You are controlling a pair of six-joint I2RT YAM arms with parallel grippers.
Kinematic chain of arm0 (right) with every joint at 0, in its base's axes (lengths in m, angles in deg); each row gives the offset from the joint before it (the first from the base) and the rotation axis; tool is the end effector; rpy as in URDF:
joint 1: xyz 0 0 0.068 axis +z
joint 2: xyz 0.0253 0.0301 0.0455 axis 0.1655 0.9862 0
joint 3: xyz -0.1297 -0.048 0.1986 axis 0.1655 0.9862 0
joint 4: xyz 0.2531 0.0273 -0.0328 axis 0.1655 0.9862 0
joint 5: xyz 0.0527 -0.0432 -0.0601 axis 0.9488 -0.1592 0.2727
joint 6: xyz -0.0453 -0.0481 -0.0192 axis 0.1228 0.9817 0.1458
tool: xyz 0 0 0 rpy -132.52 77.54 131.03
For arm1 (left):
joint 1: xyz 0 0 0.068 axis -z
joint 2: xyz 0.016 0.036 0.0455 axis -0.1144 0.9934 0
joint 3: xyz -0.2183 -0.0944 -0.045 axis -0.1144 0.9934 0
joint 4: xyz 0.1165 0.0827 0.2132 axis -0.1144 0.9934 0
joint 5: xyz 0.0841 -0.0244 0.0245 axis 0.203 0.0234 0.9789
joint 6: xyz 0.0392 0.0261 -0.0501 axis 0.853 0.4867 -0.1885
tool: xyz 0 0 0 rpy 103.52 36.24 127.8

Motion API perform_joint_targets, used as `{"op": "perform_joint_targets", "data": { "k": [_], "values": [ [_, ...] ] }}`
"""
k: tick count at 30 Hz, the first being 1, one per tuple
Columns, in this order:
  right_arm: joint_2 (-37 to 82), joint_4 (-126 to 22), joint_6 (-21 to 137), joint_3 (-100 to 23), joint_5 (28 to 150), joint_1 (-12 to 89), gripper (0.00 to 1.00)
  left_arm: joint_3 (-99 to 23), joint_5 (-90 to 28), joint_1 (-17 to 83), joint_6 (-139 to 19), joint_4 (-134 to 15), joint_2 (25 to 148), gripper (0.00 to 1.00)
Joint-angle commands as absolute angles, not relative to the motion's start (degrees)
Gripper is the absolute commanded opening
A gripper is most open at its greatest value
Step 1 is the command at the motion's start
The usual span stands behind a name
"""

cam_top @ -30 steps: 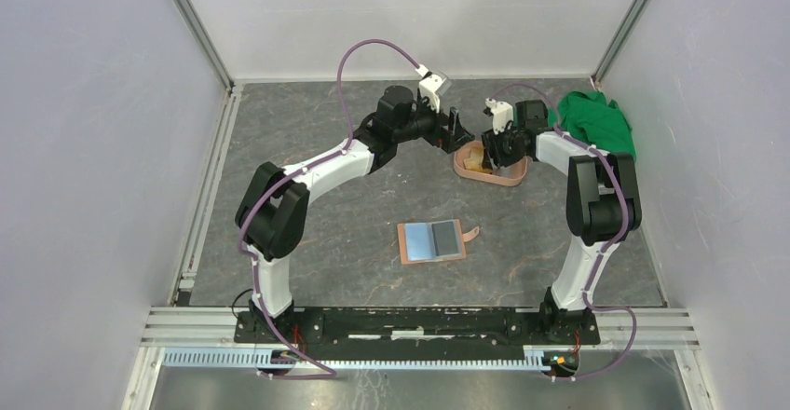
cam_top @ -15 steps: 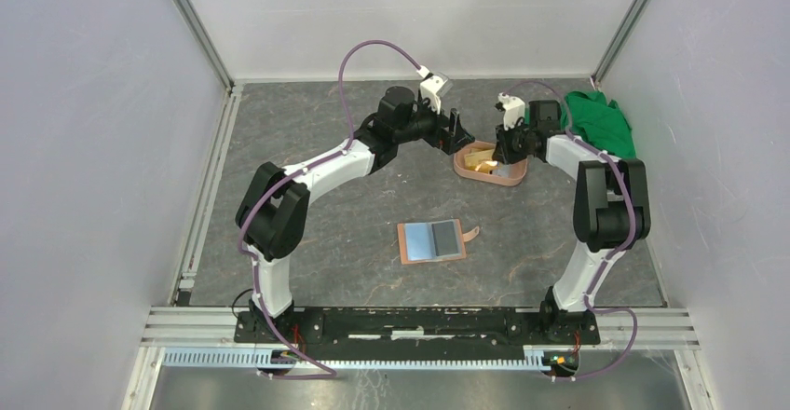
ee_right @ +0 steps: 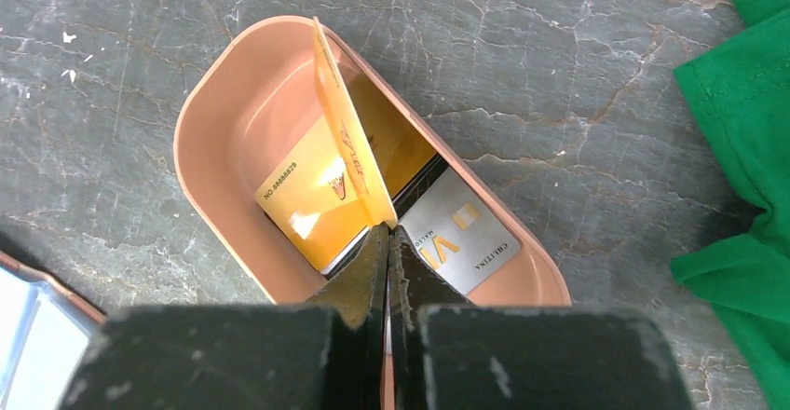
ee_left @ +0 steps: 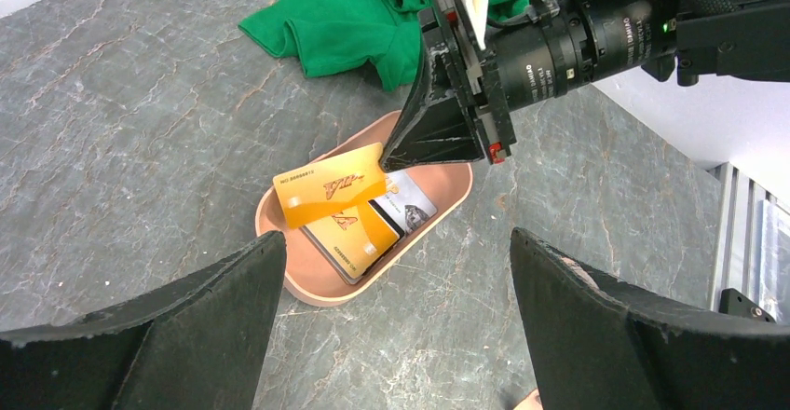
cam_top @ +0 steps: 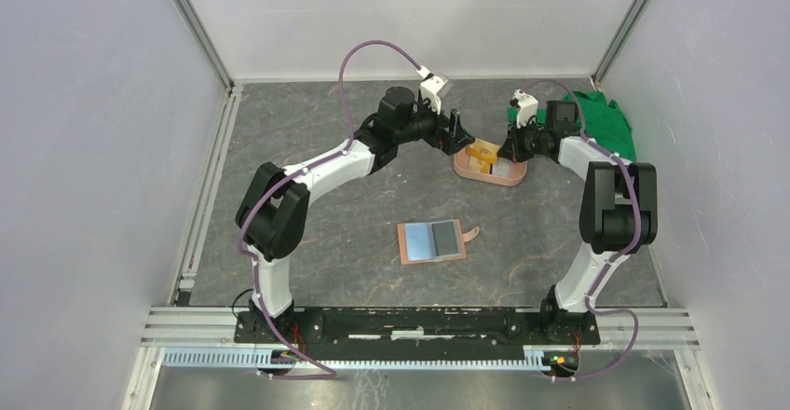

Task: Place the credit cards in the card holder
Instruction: Pick up the credit card from the storage box.

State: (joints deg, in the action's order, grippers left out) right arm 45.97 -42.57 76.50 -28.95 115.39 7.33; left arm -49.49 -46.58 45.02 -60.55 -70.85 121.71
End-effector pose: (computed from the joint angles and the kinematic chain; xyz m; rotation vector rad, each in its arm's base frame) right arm 0.3843 0.0165 0.1446 -0.4563 2.2661 0.5939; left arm 0.3496 -0.3062 0.2483 0.7306 1.7496 -0.9915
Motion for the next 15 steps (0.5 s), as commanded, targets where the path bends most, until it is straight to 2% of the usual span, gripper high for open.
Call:
{"op": "perform_joint_targets", "data": {
  "k": [1,15],
  "values": [
    [43.19,-45.17,77.50,-28.09,122.10,6.12,0.00,-52.08,-46.24,45.42,-57.26,-71.92,122.52,0.95],
    [40.63,-46.03,80.47,-26.54,130.92,4.03,0.00,-54.25,-47.60,45.16,-61.44,-71.87,125.03,0.95]
  ]
}}
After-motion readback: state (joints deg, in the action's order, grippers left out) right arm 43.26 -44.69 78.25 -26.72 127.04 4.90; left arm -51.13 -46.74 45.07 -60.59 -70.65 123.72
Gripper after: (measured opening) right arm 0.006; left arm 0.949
